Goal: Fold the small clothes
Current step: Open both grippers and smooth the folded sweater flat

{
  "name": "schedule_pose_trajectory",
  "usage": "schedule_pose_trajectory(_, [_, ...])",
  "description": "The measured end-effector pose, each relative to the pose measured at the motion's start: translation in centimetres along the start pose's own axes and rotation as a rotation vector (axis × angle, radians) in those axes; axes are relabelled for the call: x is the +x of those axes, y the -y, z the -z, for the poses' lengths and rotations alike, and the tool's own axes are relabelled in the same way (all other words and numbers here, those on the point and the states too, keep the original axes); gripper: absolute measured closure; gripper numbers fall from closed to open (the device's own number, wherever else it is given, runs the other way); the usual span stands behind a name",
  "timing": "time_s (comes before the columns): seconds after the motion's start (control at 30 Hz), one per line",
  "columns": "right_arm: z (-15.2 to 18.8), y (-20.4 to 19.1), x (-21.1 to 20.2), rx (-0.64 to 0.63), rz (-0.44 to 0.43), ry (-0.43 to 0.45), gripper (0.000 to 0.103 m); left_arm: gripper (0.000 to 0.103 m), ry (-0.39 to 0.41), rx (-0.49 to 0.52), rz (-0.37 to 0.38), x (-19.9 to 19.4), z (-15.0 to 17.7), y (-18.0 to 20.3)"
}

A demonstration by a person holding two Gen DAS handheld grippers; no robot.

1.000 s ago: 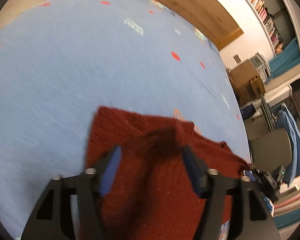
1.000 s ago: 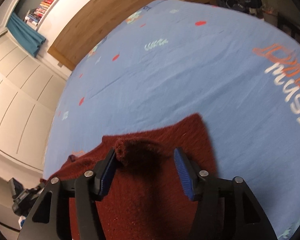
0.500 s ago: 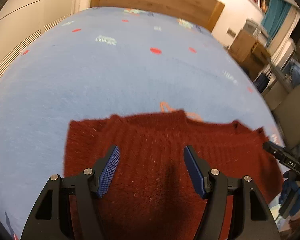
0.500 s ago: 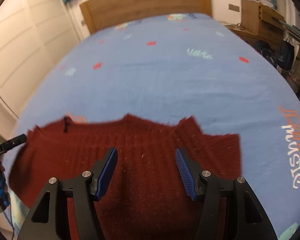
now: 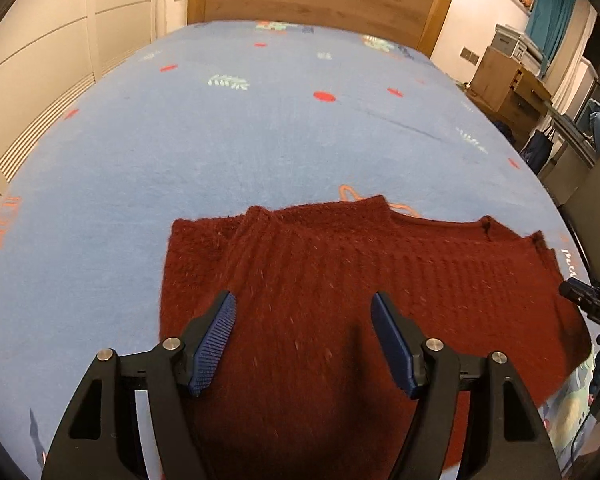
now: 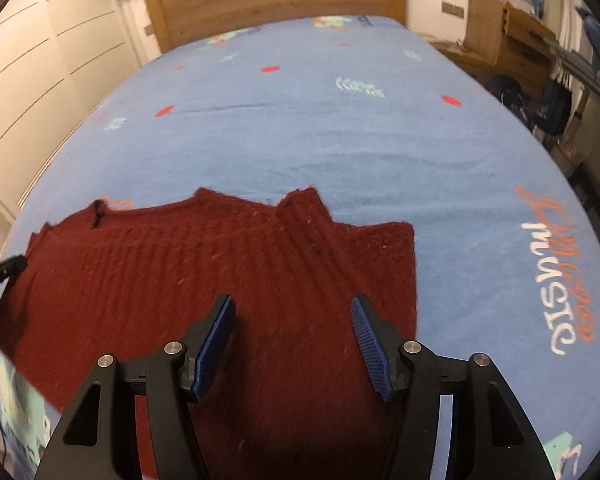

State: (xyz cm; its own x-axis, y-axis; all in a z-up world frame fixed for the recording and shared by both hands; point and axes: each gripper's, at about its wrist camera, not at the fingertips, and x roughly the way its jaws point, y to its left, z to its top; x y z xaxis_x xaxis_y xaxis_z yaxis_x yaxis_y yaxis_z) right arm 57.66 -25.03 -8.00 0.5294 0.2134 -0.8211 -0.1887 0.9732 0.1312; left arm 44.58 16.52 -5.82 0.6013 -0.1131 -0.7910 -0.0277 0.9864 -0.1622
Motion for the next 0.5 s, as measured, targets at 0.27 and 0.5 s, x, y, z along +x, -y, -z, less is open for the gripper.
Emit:
schedule_pose_trajectory(0.27, [5.6,-3.0,-2.0,-0.077,-0.045,-0.034,0.041,0.037,0.006,0.005,-0.077,-0.8,4.9,1.8])
schedule_pose_trajectory(0.5, [7.7,-1.4,-2.0,-0.030,-0.045,-0.045,0.041,0.033,0.014,0.030,-0.134,0.1,7.2,2.7])
